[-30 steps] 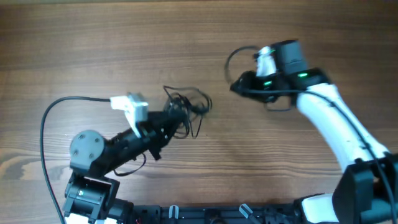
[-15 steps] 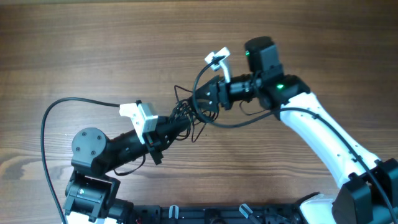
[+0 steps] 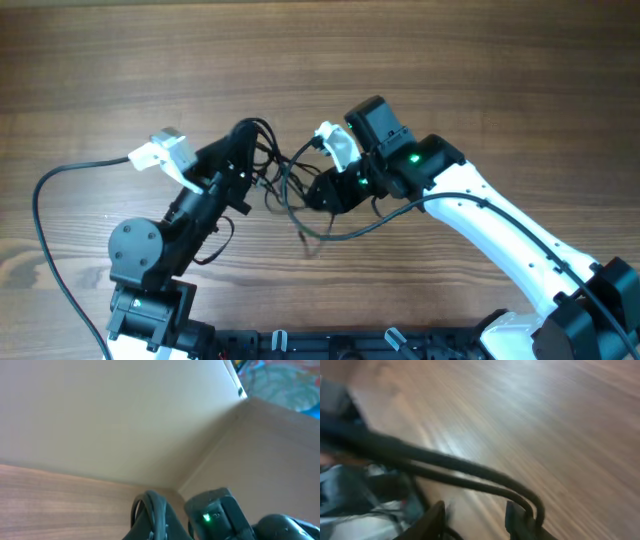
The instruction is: Untangle cables
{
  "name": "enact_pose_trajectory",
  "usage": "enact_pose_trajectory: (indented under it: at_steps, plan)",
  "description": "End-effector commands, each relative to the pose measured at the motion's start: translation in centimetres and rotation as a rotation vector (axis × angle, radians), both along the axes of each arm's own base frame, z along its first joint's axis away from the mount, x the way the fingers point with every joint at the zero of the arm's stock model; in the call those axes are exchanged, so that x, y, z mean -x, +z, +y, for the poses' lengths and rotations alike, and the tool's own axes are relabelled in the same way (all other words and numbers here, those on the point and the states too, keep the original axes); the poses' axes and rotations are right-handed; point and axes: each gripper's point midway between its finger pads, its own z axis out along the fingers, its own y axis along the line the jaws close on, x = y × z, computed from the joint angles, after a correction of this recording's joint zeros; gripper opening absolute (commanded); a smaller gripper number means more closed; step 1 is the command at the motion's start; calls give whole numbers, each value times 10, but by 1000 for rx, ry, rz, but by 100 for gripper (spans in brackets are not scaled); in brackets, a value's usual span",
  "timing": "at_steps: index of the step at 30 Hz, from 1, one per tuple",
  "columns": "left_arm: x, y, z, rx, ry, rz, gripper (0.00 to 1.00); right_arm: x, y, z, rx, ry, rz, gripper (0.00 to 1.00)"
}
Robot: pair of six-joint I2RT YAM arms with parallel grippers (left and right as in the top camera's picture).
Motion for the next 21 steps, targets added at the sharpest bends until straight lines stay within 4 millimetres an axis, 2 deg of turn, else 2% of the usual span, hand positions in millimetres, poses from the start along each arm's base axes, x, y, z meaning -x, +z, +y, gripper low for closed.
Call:
enact_pose_trajectory:
  at_steps: [1, 2, 3, 4, 6, 7, 8, 10, 11, 12, 13, 14, 16, 17, 18, 19, 21]
  plan:
    - [8, 46, 34, 102, 164, -118, 4, -35, -51, -66, 287, -259, 14, 38]
    - [6, 39, 34, 93, 165, -91, 4, -43, -50, -77, 284, -300, 18, 37]
    - [4, 29, 33, 78, 166, -48, 4, -55, -51, -94, 291, -359, 23, 28]
    - [2, 21, 33, 68, 168, -19, 4, -62, -52, -111, 307, -417, 32, 26]
    - [-1, 7, 34, 50, 183, 37, 4, -78, -57, -167, 391, -633, 69, 25]
    - [-2, 5, 36, 49, 194, 47, 4, -82, -59, -197, 425, -759, 102, 26]
    - [-3, 4, 38, 49, 206, 52, 4, -85, -60, -221, 422, -855, 141, 31]
    - [-4, 4, 39, 50, 212, 52, 4, -87, -58, -239, 347, -921, 204, 38]
    - [-3, 2, 37, 45, 201, 60, 4, -89, -55, -239, 267, -911, 236, 45]
    - [-1, -2, 29, 32, 154, 74, 4, -93, -47, -229, 158, -830, 234, 52]
    - [3, -8, 17, 13, 78, 93, 4, -98, -31, -206, -4, -674, 194, 64]
    - [10, -16, -1, -14, -31, 117, 4, -99, -15, -185, -130, -553, 156, 71]
    - [26, -22, -30, -107, -232, 82, 4, -96, 16, -150, -333, -343, 75, 76]
    - [50, -25, -55, -224, -429, -20, 4, -93, 32, -133, -423, -244, 31, 77]
    - [72, -29, -69, -295, -584, -106, 4, -90, 43, -121, -481, -179, 0, 78]
    - [83, -32, -75, -318, -669, -138, 4, -89, 49, -113, -509, -140, -25, 78]
    - [93, -39, -82, -319, -776, -133, 4, -90, 56, -95, -527, -65, -90, 81]
